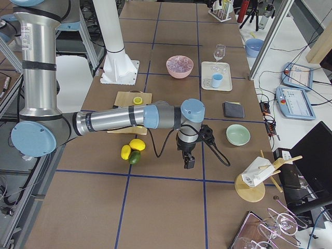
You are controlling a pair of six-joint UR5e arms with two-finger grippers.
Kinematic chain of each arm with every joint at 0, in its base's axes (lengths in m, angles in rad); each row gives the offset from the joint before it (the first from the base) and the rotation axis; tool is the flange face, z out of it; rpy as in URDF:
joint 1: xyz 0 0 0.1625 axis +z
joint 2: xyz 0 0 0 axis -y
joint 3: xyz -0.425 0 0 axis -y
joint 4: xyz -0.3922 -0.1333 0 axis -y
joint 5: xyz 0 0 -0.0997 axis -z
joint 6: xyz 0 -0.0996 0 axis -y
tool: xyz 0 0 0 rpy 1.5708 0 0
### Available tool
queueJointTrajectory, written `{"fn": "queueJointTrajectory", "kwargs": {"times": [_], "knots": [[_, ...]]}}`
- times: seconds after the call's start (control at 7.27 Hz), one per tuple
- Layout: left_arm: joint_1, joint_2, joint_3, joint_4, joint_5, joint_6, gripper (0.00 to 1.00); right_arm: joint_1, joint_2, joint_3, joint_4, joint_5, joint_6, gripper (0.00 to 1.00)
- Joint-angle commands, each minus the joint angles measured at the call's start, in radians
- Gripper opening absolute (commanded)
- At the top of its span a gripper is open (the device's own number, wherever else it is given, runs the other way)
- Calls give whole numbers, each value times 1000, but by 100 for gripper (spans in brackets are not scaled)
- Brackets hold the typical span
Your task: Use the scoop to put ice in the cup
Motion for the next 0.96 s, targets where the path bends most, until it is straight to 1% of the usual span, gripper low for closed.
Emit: {"fn": "queueJointTrajectory", "kwargs": {"times": [0.0, 0.14, 0.28, 0.55, 0.69, 0.83], "knots": [[-110, 14, 2, 173, -49, -14, 100, 0, -3, 0, -3, -1, 11, 100], [-126, 48, 2, 229, -51, -14, 100, 0, -6, 0, -3, -1, 11, 100], [-153, 98, -7, 244, -47, -12, 100, 1, -12, 1, -3, 1, 9, 100], [-208, 166, -1, 268, -48, -17, 100, 5, -19, 2, 0, 1, 8, 100], [-269, 222, -3, 280, -77, -44, 100, 6, -29, 2, 0, 1, 11, 100], [-287, 253, -13, 276, -152, -163, 100, 11, -29, 2, 0, 1, 11, 100]]}}
